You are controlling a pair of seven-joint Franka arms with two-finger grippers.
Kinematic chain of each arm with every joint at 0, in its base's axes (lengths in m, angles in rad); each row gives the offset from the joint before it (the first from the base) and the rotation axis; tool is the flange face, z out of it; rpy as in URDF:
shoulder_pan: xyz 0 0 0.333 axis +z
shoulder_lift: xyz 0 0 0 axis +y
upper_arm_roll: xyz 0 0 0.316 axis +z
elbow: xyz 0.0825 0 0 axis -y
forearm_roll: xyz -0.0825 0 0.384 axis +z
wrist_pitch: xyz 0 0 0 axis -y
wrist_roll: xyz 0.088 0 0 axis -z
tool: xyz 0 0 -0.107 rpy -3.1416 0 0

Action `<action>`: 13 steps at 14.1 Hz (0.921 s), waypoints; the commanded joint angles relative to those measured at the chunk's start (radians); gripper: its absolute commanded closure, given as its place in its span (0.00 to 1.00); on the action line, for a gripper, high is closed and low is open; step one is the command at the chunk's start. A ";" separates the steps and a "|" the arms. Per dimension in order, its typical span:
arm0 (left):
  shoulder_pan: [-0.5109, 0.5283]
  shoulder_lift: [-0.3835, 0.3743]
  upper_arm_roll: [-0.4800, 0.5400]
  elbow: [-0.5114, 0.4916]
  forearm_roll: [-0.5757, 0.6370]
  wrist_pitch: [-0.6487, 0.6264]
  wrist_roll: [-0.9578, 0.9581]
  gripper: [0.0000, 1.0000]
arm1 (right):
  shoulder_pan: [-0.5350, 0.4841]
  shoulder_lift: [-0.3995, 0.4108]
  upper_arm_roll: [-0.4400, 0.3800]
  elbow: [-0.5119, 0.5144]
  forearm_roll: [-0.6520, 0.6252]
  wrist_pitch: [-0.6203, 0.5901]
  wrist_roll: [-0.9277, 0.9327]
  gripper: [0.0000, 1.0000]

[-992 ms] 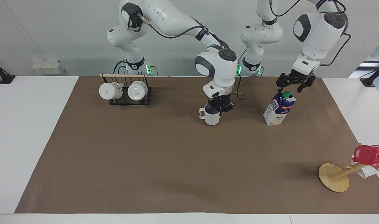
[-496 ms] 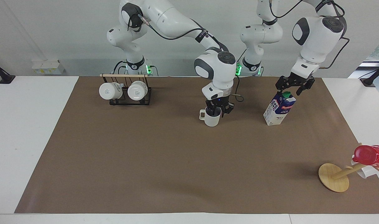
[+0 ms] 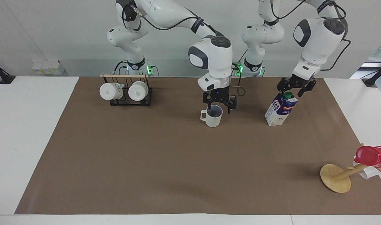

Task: Place cup and milk on table
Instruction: 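Carry the white mug to the table center and set it down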

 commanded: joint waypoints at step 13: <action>0.019 0.011 -0.008 -0.053 0.004 0.075 0.021 0.44 | -0.398 -0.382 0.009 -0.022 0.005 -0.393 -0.470 0.00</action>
